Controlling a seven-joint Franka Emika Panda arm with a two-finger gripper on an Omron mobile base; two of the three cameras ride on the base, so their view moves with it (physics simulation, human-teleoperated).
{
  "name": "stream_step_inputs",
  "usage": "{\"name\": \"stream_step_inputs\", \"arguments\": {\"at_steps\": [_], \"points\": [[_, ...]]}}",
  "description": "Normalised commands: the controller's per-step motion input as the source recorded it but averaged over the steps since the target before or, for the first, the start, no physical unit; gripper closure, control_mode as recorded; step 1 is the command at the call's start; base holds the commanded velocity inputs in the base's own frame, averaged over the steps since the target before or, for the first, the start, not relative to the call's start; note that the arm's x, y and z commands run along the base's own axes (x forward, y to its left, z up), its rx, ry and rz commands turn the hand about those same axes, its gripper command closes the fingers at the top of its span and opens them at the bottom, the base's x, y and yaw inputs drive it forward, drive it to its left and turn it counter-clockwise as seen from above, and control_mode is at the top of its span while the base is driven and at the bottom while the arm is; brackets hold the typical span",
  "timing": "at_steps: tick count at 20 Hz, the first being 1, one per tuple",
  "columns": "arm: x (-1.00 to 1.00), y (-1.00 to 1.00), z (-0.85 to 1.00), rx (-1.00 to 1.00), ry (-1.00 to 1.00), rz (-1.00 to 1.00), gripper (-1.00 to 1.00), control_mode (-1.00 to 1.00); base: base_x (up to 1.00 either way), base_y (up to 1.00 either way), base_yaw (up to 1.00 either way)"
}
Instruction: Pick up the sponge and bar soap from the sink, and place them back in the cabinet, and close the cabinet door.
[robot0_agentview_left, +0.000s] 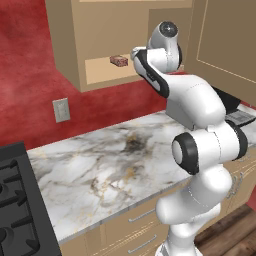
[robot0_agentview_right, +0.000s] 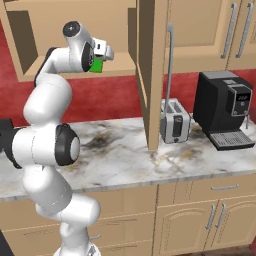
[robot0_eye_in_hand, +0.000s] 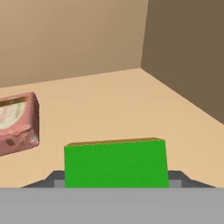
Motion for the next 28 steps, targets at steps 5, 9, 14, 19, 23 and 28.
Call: {"name": "stream_step_inputs", "arguments": {"at_steps": [5, 9, 14, 19, 23, 28], "points": [[0.34, 0.07, 0.00, 0.00, 0.00, 0.00, 1.00, -1.00, 0.00, 0.00, 0.00], [0.36, 0.08, 0.00, 0.00, 0.00, 0.00, 1.00, -1.00, 0.00, 0.00, 0.00], [0.38, 0.09, 0.00, 0.00, 0.00, 0.00, 1.00, -1.00, 0.00, 0.00, 0.00], [0.33, 0.06, 0.00, 0.00, 0.00, 0.00, 1.00, -1.00, 0.00, 0.00, 0.00], [0.06, 0.00, 0.00, 0.00, 0.01, 0.00, 1.00, -1.00, 0.00, 0.00, 0.00], [0.00, 0.00, 0.00, 0.00, 0.03, 0.00, 1.00, -1.00, 0.00, 0.00, 0.00]]}}
